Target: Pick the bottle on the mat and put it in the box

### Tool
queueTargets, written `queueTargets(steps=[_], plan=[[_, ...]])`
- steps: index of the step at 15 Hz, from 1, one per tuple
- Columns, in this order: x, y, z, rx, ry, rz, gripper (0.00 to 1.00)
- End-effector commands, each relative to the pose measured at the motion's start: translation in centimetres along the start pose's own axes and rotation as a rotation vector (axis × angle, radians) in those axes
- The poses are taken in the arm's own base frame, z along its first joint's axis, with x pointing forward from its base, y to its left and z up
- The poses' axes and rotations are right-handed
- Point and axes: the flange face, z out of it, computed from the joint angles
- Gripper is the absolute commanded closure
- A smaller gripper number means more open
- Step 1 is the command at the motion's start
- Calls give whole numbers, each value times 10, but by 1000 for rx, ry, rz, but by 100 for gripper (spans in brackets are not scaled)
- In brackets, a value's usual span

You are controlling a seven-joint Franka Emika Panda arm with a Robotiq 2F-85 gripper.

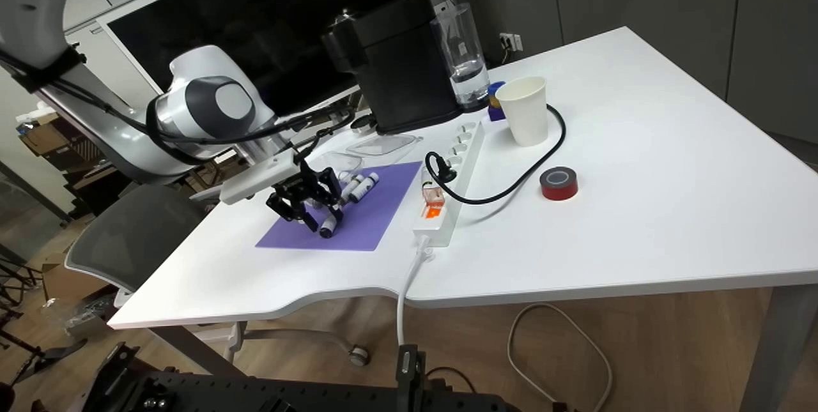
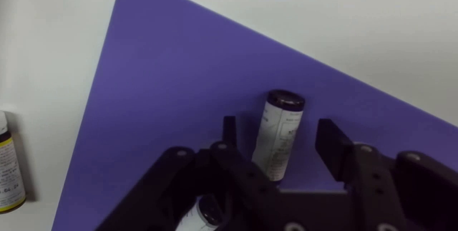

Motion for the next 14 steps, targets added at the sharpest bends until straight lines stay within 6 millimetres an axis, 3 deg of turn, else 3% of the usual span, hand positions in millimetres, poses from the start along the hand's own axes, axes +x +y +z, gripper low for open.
queueTargets(steps=[1,5,14], plan=[[9,6,2,-10,11,5,69],[7,9,-12,-22,28,18,97],[-24,47,-83,-37,-62,273,93]])
